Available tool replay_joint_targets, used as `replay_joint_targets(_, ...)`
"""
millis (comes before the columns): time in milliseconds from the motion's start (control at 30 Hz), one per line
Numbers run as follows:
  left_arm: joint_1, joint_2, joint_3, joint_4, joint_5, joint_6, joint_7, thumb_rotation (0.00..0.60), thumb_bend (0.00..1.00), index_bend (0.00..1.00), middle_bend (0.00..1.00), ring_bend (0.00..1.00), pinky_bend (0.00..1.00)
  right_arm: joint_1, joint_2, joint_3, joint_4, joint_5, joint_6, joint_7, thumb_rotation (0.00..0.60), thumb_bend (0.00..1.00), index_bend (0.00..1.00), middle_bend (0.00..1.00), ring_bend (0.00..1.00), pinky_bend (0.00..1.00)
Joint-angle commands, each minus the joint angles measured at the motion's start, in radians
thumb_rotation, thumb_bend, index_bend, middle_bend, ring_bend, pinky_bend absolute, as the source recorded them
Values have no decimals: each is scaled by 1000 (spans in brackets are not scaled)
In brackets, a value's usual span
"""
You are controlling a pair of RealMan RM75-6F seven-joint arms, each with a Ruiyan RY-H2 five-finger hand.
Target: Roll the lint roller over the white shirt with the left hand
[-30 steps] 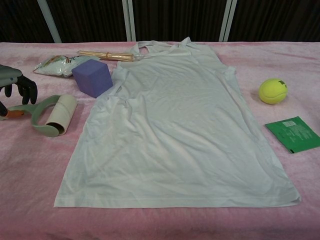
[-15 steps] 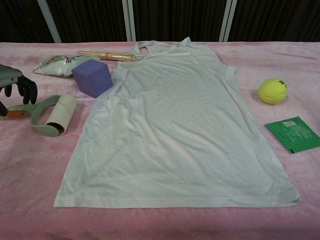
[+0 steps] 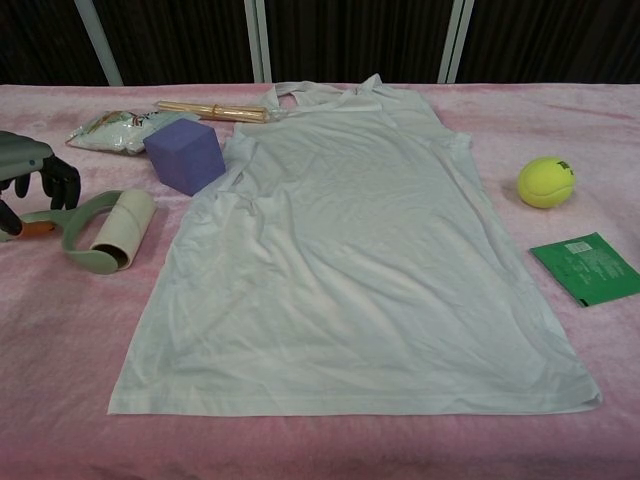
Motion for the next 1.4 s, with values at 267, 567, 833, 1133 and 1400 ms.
replay_joint_targets(267, 5, -21, 3, 24, -8, 19, 53, 600, 532, 557, 572, 409, 554, 1, 0, 1, -3, 3, -2, 0, 600, 262, 149, 15, 153, 208)
replay_joint_targets(567, 27, -38, -10, 44, 24, 84, -20, 600, 558, 588, 597, 431, 590, 0, 1, 1, -4, 4, -1, 2, 600, 263, 155, 15, 154, 208)
replay_joint_targets(833, 72, -43, -13, 67, 123, 216, -214, 600, 559, 602, 602, 437, 608, 0, 1, 1, -5, 5, -1, 0, 600, 263, 155, 15, 154, 208)
replay_joint_targets(1133, 80, -51, -9, 108, 199, 275, -369, 600, 558, 604, 606, 437, 608, -1, 0, 2, -5, 7, 2, -3, 600, 263, 156, 15, 154, 209)
replay_joint_targets(1400, 24, -25, -37, 22, 230, 244, -399, 600, 558, 601, 603, 437, 608, -1, -1, 2, -6, 8, 3, -6, 600, 263, 156, 15, 154, 209)
